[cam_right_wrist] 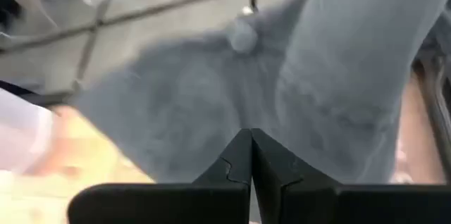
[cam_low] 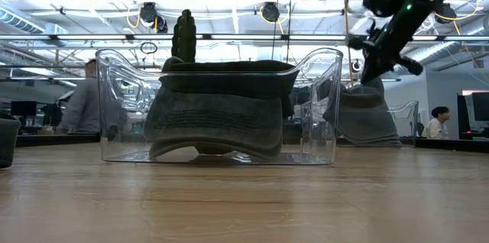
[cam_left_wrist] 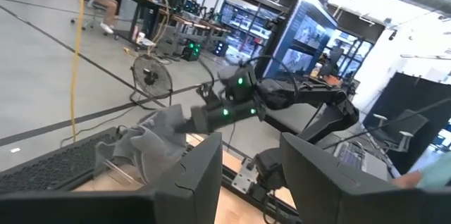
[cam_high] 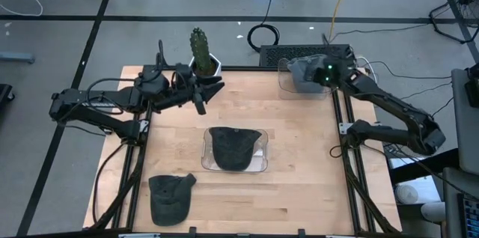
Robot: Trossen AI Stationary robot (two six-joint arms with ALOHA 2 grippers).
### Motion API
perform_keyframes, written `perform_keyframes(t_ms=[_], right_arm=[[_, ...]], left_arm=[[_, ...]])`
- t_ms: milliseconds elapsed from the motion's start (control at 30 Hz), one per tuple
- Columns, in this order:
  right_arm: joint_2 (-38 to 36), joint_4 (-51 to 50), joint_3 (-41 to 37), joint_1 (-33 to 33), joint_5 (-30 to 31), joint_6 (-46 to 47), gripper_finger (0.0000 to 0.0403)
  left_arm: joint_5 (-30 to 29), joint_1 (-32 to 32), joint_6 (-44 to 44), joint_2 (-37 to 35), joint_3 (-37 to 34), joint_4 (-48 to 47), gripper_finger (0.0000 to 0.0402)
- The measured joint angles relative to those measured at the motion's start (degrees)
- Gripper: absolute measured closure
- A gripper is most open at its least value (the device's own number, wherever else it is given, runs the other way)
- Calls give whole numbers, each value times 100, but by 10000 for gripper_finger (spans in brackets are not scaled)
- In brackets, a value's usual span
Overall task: Pick & Place hat
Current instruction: Put the gray cap into the top transparent bin
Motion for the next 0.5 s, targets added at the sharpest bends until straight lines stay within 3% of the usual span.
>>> perform_keyframes(t_ms=[167,367,500], right_arm=[[540,-125,0,-86,371,521,403],[990,-126,0,-297,718,2100,403],[1081,-128,0,-368,766,2294,403]], left_arm=[[-2,128,3,0,0,2,250],[-2,148,-31,0,0,4,250],[-2,69,-33,0,0,7,250]])
